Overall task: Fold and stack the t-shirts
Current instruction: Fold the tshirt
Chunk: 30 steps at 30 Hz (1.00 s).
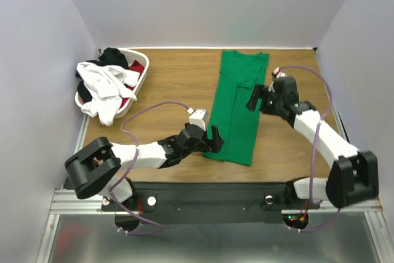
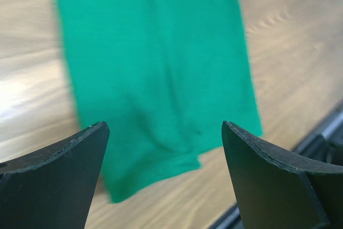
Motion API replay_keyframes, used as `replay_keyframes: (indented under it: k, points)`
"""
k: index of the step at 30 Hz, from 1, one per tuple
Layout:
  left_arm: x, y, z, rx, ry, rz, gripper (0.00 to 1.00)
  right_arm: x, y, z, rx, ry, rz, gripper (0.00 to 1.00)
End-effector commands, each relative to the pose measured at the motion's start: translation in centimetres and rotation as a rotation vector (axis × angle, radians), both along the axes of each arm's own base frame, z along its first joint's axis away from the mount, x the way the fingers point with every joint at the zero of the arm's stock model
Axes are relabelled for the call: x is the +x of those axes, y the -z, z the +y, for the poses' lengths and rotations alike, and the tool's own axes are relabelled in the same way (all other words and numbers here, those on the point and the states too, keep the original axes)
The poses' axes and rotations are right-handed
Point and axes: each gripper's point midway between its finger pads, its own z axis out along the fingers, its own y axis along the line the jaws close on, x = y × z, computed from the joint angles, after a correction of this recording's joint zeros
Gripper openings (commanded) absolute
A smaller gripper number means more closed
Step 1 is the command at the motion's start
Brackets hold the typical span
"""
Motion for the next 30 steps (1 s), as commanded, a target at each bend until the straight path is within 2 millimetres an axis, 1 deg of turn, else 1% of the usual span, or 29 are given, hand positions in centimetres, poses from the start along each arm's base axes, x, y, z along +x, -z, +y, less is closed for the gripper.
replay_keyframes:
  k: [1, 3, 4, 5, 6, 7, 8, 11, 12, 14, 15, 18, 20, 25, 30]
  points:
    - [1.6, -1.1, 2.6, 0.036, -0.083, -0.058, 0.99, -5.2, 1.2, 0.5, 0.037, 0.039, 0.012, 0.93]
    - [1.4, -0.8, 3.0, 0.050, -0.084, -0.053, 0.99, -7.1, 2.0, 1.3, 0.047, 0.018, 0.038, 0.92]
    - [1.3, -0.5, 3.2, 0.060, -0.084, -0.045, 0.99, -8.1, 2.4, 1.4, 0.055, 0.022, 0.060, 0.90]
    - [1.1, -0.1, 3.3, 0.069, -0.078, -0.034, 0.99, -9.2, 3.5, 1.7, 0.056, 0.017, 0.095, 0.89]
    - [1.0, 0.4, 3.6, 0.085, -0.080, -0.026, 0.98, -10.3, 4.2, 2.5, 0.050, -0.015, 0.123, 0.89]
    - [0.9, 0.7, 3.8, 0.091, -0.087, -0.015, 0.98, -10.8, 4.8, 2.5, 0.041, 0.005, 0.139, 0.87]
    - [0.8, 1.2, 4.3, 0.111, -0.100, -0.009, 0.97, -12.0, 5.6, 3.2, 0.033, -0.017, 0.164, 0.86]
    - [0.7, 1.5, 5.1, 0.119, -0.126, -0.001, 0.95, -13.4, 6.6, 4.1, 0.031, -0.019, 0.198, 0.85]
    - [0.6, 1.6, 5.4, 0.124, -0.131, 0.002, 0.95, -14.5, 7.3, 4.8, 0.021, -0.048, 0.221, 0.85]
    - [0.6, 1.7, 5.7, 0.128, -0.142, 0.008, 0.94, -15.5, 8.1, 5.4, 0.020, -0.042, 0.250, 0.84]
    - [0.5, 1.9, 6.0, 0.141, -0.147, 0.011, 0.94, -16.7, 8.9, 5.9, 0.001, -0.066, 0.275, 0.84]
    - [0.5, 2.2, 6.2, 0.155, -0.150, 0.015, 0.93, -18.1, 9.9, 6.2, -0.001, -0.043, 0.309, 0.84]
    - [0.4, 2.3, 6.3, 0.161, -0.148, 0.015, 0.93, -18.6, 9.9, 6.3, 0.000, -0.039, 0.312, 0.84]
    - [0.5, 2.4, 6.4, 0.172, -0.145, 0.014, 0.91, -19.8, 9.9, 5.4, -0.015, 0.007, 0.335, 0.82]
    - [0.5, 2.7, 6.2, 0.175, -0.137, 0.019, 0.91, -20.7, 10.9, 4.6, -0.035, 0.034, 0.360, 0.82]
